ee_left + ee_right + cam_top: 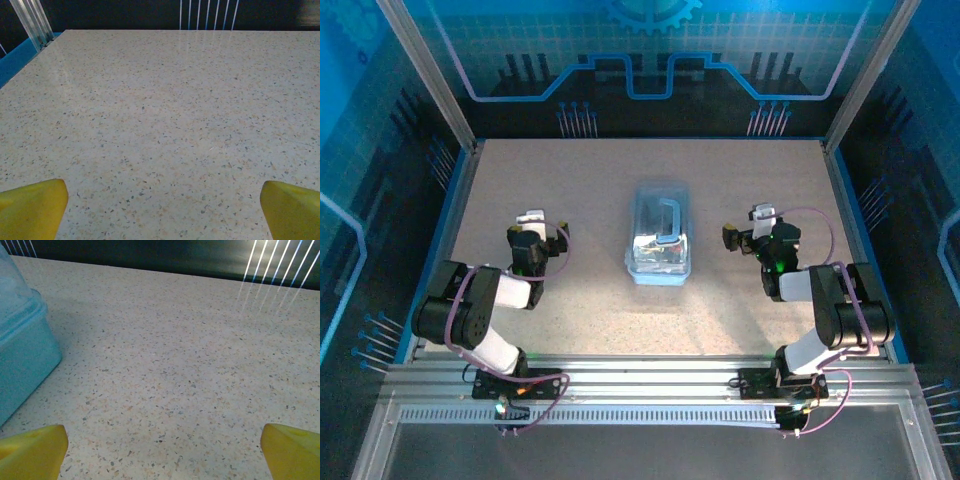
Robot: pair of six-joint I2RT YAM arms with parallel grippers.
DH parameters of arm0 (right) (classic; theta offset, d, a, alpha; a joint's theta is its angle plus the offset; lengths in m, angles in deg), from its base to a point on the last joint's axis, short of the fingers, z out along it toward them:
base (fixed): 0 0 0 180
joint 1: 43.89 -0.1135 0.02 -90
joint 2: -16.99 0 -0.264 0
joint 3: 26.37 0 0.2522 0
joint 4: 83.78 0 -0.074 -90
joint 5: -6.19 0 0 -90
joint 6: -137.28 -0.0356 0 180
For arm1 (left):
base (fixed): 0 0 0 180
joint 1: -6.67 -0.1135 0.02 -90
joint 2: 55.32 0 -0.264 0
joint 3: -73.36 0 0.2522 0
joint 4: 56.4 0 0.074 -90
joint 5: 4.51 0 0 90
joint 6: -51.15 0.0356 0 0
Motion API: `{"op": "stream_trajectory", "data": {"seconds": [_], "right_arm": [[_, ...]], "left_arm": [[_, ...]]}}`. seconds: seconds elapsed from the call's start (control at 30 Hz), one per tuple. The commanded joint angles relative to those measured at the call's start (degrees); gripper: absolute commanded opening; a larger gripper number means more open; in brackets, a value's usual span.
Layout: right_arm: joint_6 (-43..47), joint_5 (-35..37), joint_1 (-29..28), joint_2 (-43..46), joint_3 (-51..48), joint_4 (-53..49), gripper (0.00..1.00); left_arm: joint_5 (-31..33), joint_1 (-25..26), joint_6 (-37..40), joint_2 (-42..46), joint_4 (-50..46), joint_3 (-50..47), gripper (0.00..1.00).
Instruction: Pack the tool kit
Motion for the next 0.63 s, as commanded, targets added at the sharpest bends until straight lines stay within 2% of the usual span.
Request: {"op": "stream_trajectory", "data": {"seconds": [0.0, 0.6], "right_arm": [[0.23, 1.01, -0.67, 0.62, 0.56, -0.13, 1.00], [0.24, 1.01, -0.73, 0.62, 0.42, -0.11, 1.00]], "left_arm": [[-0.63, -0.73, -1.37, 1.14, -0.50, 1.24, 0.99], [-2.50, -1.61, -1.81, 1.31, -1.80, 1.69, 0.99]]}}
